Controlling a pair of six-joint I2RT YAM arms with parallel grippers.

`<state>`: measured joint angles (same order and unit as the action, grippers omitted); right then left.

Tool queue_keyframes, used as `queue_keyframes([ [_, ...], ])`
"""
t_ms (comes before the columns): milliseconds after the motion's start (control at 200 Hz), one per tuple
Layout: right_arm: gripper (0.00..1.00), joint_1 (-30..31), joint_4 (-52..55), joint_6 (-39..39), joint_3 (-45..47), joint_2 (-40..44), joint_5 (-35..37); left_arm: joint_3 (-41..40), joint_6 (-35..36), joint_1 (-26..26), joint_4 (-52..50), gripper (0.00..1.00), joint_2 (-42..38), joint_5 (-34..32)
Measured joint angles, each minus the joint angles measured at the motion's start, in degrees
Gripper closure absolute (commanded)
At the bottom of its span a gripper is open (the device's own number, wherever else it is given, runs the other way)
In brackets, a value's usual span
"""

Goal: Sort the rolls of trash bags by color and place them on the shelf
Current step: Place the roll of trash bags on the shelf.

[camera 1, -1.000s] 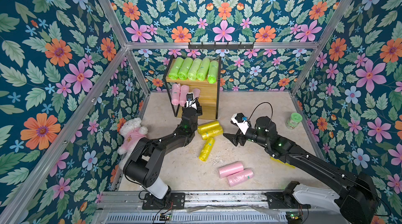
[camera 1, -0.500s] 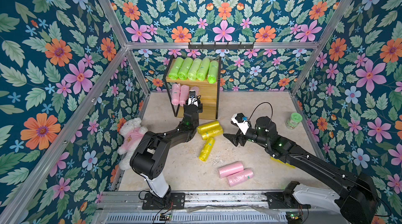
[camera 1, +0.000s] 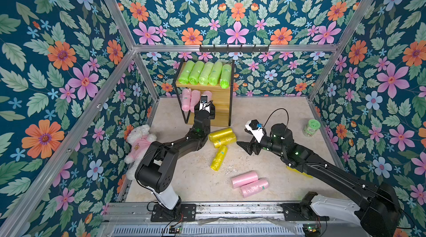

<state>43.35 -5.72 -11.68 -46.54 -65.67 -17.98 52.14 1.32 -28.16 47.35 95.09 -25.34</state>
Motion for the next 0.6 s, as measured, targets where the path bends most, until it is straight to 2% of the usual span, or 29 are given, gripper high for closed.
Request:
queue_keyframes([
  [305, 0.17, 0.0, -0.1, 0.8, 0.6, 0.3, -0.2, -3.8, -5.4, -0.1, -4.7, 0.29, -7.0, 3.9],
  [535, 0.17, 0.0, -0.3, 1.7, 0.8, 0.5, -0.7, -4.9, -10.3, -0.1, -12.5, 0.28, -13.9, 10.5],
  [600, 0.17, 0.0, -0.4, 2.0, 0.9, 0.5, -1.1, -4.9, -11.4, -0.1, -15.7, 0.31, -15.8, 12.3],
])
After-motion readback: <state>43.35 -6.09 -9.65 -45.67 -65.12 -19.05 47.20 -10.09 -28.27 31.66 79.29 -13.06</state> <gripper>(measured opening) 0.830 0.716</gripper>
